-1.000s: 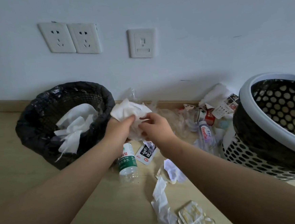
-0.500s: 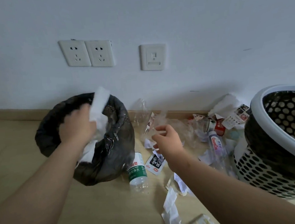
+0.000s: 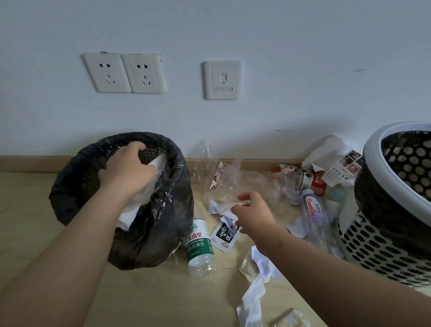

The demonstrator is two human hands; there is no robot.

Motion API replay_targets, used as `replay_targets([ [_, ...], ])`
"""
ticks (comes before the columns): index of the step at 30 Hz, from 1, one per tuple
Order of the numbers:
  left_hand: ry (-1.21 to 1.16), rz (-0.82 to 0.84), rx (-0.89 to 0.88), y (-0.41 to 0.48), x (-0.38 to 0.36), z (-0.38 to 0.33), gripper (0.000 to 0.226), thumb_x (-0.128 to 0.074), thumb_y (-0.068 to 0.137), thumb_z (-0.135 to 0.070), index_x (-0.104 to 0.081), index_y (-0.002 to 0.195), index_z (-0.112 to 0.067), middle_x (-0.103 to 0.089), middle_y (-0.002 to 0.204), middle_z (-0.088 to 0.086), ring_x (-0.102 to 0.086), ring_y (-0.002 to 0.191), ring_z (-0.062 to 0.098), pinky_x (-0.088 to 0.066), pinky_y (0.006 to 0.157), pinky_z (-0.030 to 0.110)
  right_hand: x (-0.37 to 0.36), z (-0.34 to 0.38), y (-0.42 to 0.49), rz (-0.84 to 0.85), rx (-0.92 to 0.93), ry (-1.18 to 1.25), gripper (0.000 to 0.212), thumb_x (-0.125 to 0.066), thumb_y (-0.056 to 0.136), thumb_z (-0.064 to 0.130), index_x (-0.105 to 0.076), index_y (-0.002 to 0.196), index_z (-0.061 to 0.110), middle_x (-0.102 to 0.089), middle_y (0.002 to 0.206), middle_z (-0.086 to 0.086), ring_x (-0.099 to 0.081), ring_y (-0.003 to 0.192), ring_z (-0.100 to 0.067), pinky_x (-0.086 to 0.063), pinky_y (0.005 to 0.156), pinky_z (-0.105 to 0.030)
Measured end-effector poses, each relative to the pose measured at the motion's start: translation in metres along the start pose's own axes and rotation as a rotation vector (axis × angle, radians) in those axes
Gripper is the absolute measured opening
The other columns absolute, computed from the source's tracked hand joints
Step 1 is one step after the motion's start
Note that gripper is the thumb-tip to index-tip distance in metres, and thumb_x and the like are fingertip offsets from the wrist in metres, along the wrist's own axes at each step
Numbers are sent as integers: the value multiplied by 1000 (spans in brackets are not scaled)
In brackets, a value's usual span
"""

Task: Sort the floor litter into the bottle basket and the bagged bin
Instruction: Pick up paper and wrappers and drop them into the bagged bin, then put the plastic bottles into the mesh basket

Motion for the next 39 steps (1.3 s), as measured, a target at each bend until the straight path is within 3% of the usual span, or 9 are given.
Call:
replay_targets([
  [6, -106, -195, -380, -42, 3, -86, 38, -52, 84, -7, -55, 121, -15, -55, 127, 4, -44, 122, 22, -32, 97, 28, 27, -10, 12, -68, 6, -109, 26, -48, 89, 10, -48, 114, 15, -52, 85, 2, -53, 72, -18, -44, 66, -30],
  [10, -4, 142, -544, -72, -82, -120, 32, -47, 89, -10, -56, 118, -19, -53, 126, -1, -45, 117, 17, -36, 91, 27, 50, -21, 19, -115, -22, -131, 20, -48, 89, 11, -48, 108, 15, -55, 96, -6, -53, 74, -21, -43, 65, -29],
  [14, 194, 505, -158, -84, -176, -65, 42, -45, 93, -21, -39, 135, -19, -30, 145, 7, -33, 132, 29, -34, 107, 36, 64, -40, 20, -117, -66, -179, 19, -44, 89, 8, -48, 107, 14, -53, 88, -5, -52, 79, -22, -42, 67, -30],
  [21, 348, 594, 67, -101, -207, 0, 60, -43, 89, -16, -26, 143, -38, -2, 153, 17, -23, 137, 37, -29, 110, 37, 62, -71, 4, 64, -191, -267, 11, -48, 89, 11, -46, 99, 12, -51, 96, -10, -50, 74, -22, -40, 60, -25],
  [24, 285, 740, 50, -112, -220, 5, 63, -53, 88, -24, -28, 145, -27, -24, 149, 12, -37, 131, 29, -37, 108, 32, 58, -74, -3, 176, -227, -330, 6, -45, 91, 11, -49, 96, 10, -54, 97, -12, -47, 58, -15, -36, 53, -21],
  [26, 219, 802, 43, -121, -223, 6, 66, -57, 86, -33, -27, 144, -25, -36, 138, 8, -54, 105, 16, -53, 80, 22, 57, -73, -6, 202, -232, -353, 8, -44, 93, 12, -49, 98, 10, -54, 98, -11, -47, 57, -14, -36, 54, -21],
  [28, 135, 822, 31, -126, -223, 2, 58, -55, 89, -37, -32, 140, -26, -42, 118, 4, -52, 75, 7, -43, 51, 13, 57, -72, -8, 208, -229, -367, 8, -44, 93, 12, -49, 99, 10, -53, 99, -11, -47, 57, -13, -35, 53, -21],
  [34, -182, 720, 23, -125, -212, -29, 16, -55, 87, -30, -48, 100, -35, -51, 102, 8, -52, 64, 14, -40, 48, 15, 55, -71, -8, 223, -242, -337, 6, -45, 94, 15, -48, 95, 10, -52, 93, -9, -45, 55, -13, -34, 52, -21],
  [39, -360, 610, -183, -119, -187, -73, 25, -57, 77, -37, -45, 87, -56, -58, 108, 7, -58, 81, 16, -50, 66, 23, 62, -54, -6, 217, -310, -144, 34, -44, 95, 46, -50, 96, 13, -55, 91, -5, -50, 69, -14, -40, 62, -25],
])
Point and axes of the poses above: each hand's wrist, its own y-axis towards the middle knuckle, its own x-axis out of the back of the hand, z = x × y, the point moved 8 cm from there along y, towards the middle knuckle
